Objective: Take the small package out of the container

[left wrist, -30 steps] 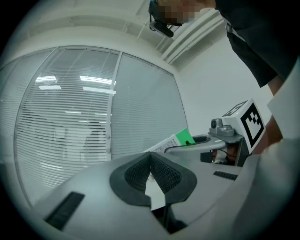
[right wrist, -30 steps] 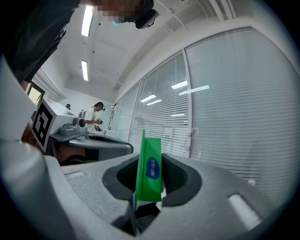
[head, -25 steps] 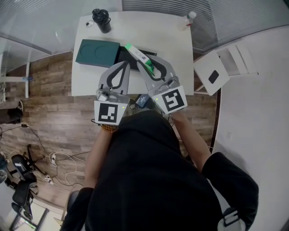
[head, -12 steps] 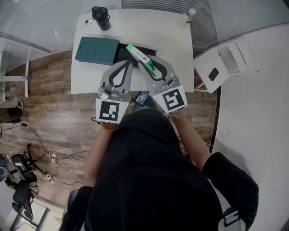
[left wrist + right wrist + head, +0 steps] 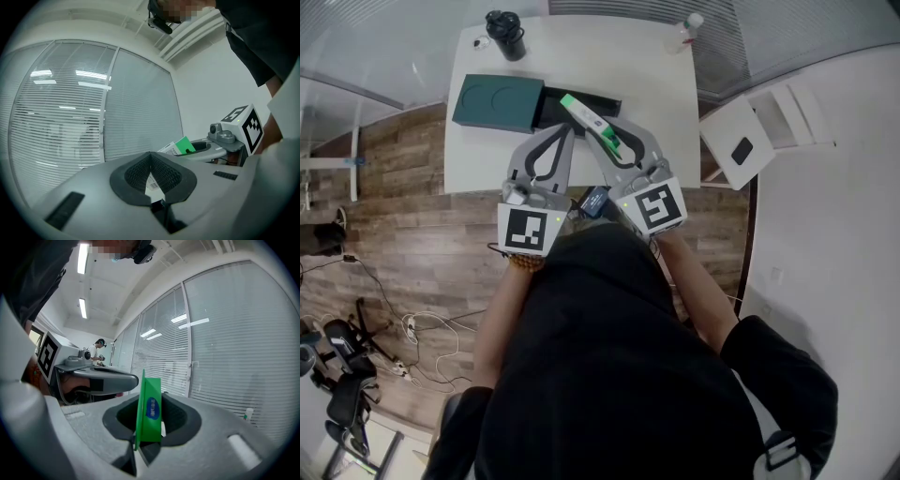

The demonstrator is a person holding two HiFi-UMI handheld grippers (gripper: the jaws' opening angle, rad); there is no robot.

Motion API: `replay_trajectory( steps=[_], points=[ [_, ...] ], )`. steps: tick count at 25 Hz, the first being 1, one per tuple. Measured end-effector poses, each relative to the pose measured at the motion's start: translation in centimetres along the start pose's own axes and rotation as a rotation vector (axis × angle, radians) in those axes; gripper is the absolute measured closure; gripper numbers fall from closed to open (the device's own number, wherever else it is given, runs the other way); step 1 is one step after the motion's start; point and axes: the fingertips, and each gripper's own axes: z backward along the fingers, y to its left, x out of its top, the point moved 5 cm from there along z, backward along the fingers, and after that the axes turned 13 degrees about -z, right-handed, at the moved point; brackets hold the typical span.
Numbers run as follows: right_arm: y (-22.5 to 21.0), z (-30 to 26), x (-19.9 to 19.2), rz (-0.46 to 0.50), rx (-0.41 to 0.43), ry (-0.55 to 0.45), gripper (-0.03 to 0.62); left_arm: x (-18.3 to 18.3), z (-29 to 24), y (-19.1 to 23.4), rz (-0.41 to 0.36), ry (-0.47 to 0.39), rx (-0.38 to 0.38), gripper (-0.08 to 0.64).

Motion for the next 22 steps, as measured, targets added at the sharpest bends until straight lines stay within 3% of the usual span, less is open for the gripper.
replay_trajectory(
  steps=[22],
  points=[
    [-3.1, 1.1, -2.3, 0.004, -0.04, 0.06, 0.508, -0.5, -1.6, -1.5, 0.002, 0.018, -0.016, 0.558]
  ],
)
